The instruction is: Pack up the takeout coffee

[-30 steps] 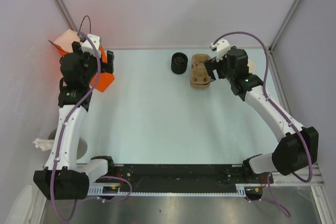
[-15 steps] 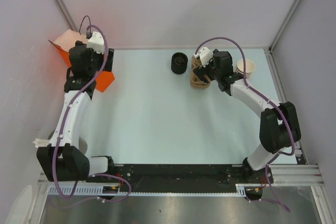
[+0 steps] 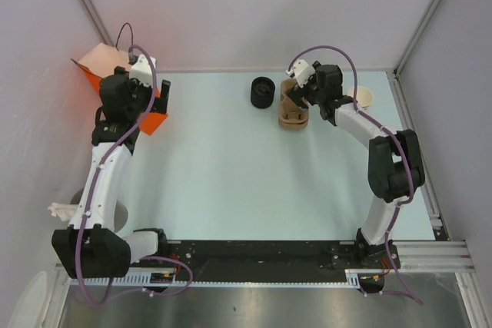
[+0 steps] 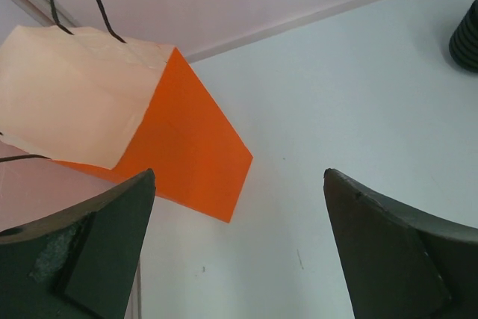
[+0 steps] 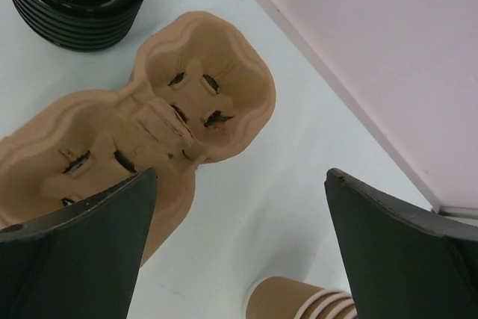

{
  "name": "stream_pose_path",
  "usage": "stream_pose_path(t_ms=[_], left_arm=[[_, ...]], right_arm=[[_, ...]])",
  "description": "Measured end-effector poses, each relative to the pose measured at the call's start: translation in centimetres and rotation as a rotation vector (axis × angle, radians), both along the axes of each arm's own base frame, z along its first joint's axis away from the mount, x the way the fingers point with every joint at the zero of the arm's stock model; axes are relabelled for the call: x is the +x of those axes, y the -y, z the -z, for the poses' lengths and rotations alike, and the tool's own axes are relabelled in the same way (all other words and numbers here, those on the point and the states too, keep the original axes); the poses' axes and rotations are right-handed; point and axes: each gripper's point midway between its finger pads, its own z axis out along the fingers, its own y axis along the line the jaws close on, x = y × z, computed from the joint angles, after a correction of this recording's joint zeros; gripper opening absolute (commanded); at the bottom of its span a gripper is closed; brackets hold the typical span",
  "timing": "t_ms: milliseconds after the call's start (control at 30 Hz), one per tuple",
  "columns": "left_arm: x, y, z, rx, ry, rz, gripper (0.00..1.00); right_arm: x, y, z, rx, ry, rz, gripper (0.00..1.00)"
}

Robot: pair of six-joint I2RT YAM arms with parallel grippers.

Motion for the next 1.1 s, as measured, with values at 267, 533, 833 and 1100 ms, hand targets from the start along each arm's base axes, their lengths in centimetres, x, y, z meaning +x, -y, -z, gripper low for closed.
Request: stream_pose_path(t_ms=[267,533,833,1100], left_arm=[[-1.9,1.3,2.1,-0.018,-0.054,0.072,1.00],[-3.1,2.3,3.1,-0.037,-0.076,0.122,0.99],[-4.0,2.7,3.4,-0.046,-0.074,0.144,0.99],[-4.2,3.0,4.7,-0.058,-0.097,0.152,0.99]], right_arm=[[0.0,0.2,3.1,0.044,-0.107,-0.157,1.00],[0.4,-2.7,3.2,0.073,-0.163,-0.318,0.94],[0.9,-3.3,6.3,0.075,-0.276,-0.359,0.88],[1.0,-3.1,7.5,0.061,-0.322,-0.384,0.79]])
